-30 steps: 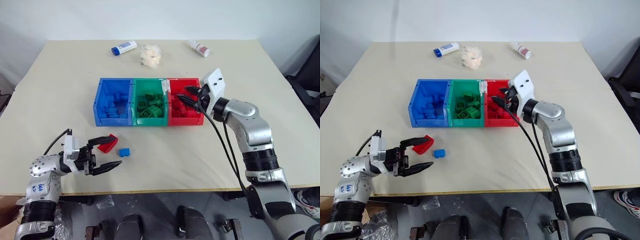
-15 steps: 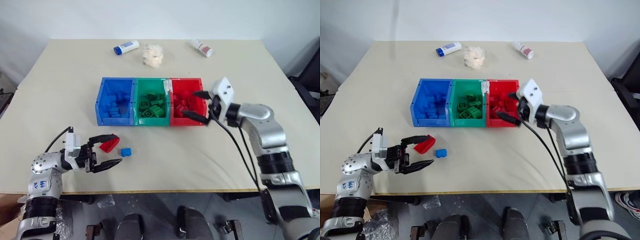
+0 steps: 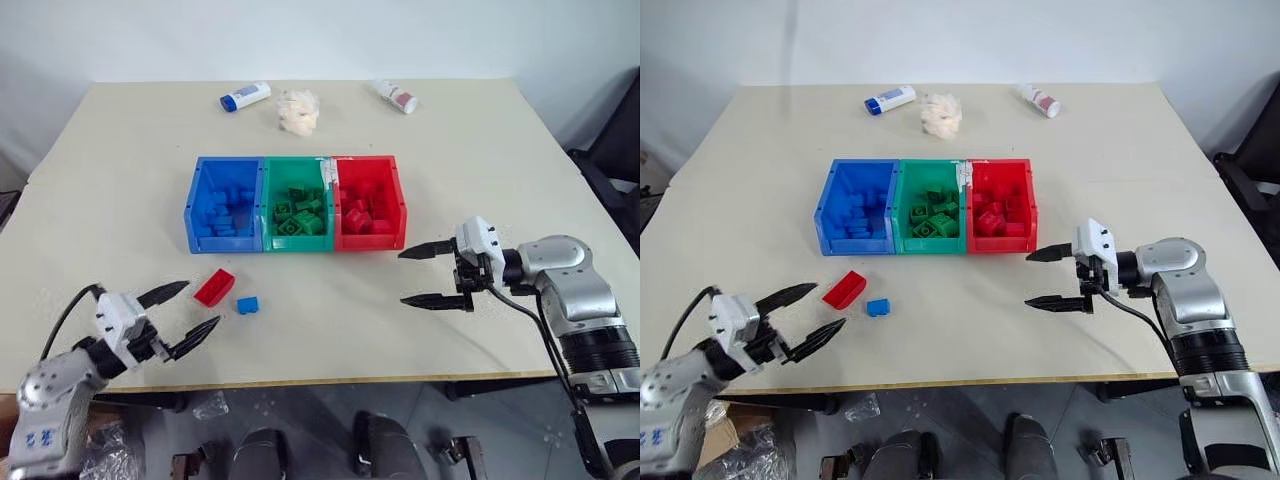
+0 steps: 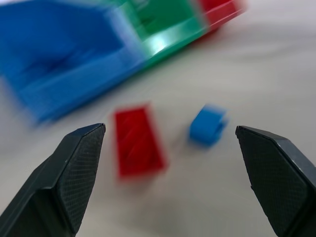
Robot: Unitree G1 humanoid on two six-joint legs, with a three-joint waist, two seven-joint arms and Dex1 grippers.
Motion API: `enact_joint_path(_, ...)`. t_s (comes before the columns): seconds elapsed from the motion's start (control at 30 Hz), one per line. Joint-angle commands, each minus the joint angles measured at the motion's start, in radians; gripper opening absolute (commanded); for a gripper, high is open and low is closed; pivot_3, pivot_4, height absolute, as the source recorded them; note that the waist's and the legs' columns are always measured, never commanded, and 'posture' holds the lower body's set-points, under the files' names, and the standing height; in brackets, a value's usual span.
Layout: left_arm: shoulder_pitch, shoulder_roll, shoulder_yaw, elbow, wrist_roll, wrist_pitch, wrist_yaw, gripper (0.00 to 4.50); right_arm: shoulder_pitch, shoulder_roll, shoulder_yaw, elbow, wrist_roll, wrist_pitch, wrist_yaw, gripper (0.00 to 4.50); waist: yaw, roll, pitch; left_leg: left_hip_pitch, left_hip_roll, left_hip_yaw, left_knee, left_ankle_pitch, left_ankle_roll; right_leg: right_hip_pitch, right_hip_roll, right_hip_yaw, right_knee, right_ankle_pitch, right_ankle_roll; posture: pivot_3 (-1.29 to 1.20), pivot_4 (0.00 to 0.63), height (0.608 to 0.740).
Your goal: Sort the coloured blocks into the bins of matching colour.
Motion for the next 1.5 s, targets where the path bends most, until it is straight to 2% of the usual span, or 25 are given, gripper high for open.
enact_joint_path(0.03, 0.128, -0.018, 0.094, -0.13, 0.031, 0.01, 0.091, 4.5, -0.041, 0.025, -0.017, 0.039, 0.04, -0.044, 0.072, 4.47, 0.004, 0.0, 0.0, 0.0, 0.001, 0.0, 0.0, 0.0, 0.0, 0.0, 0.0, 0.0, 0.0, 0.0, 0.0, 0.0, 0.15, 0.74)
enact_joint_path(0.17, 0.27, -0.042, 0.169, -0.186, 0.086, 0.01, 0.162, 4.5, -0.07, 0.043, -0.01, 0.1, 0.042, -0.08, 0.113, 4.47, 0.006, 0.0, 0.0, 0.0, 0.001, 0.0, 0.001, 0.0, 0.0, 0.0, 0.0, 0.0, 0.0, 0.0, -0.001, 0.0, 0.15, 0.74)
enact_joint_path(0.33, 0.351, -0.068, 0.218, -0.212, 0.022, 0.019, 0.147, 4.5, -0.087, 0.037, 0.024, 0.124, 0.081, -0.095, 0.124, 4.47, 0.009, 0.0, 0.0, 0.0, 0.001, 0.0, 0.001, -0.001, 0.001, 0.0, 0.0, 0.0, -0.001, 0.0, -0.001, 0.0, 0.15, 0.74)
enact_joint_path(0.53, 0.358, -0.049, 0.174, -0.256, 0.013, 0.063, 0.128, 4.5, -0.07, -0.019, 0.086, 0.095, 0.136, -0.107, 0.124, 4.47, 0.008, 0.0, 0.0, -0.001, 0.001, 0.0, 0.001, -0.001, 0.0, -0.001, 0.0, 0.0, 0.0, 0.0, -0.001, 0.0, 0.15, 0.74)
enact_joint_path(0.7, 0.231, -0.044, 0.015, -0.277, 0.043, 0.125, 0.149, 4.5, -0.039, -0.073, 0.115, 0.047, 0.185, -0.112, 0.124, 4.47, 0.012, 0.0, 0.0, -0.001, 0.001, 0.0, 0.002, -0.001, 0.0, -0.001, 0.0, 0.0, 0.0, 0.0, -0.001, 0.0, 0.15, 0.74)
enact_joint_path(0.97, -0.053, -0.055, -0.238, -0.155, 0.194, 0.148, 0.211, 4.5, 0.066, -0.081, 0.012, -0.07, 0.262, -0.041, 0.101, 4.47, 0.014, 0.001, 0.0, -0.001, 0.001, 0.0, 0.003, 0.0, 0.0, 0.0, 0.0, 0.0, 0.001, 0.0, -0.001, 0.0, 0.15, 0.74)
enact_joint_path(1.3, -0.257, 0.016, -0.383, 0.02, 0.262, 0.141, 0.116, 4.5, 0.157, -0.063, -0.069, -0.215, 0.256, 0.027, -0.01, 4.47, 0.03, 0.003, -0.002, 0.0, 0.001, 0.0, 0.006, 0.0, 0.0, 0.001, 0.0, 0.0, 0.003, 0.0, -0.001, 0.0, 0.15, 0.74)
enact_joint_path(1.5, -0.308, 0.057, -0.405, 0.064, 0.267, 0.115, 0.066, 4.5, 0.203, -0.066, -0.103, -0.257, 0.245, 0.035, -0.051, 4.47, 0.048, 0.004, -0.002, 0.0, 0.001, -0.001, 0.01, -0.002, 0.001, 0.002, 0.0, 0.0, 0.004, 0.001, -0.001, 0.0, 0.15, 0.74)
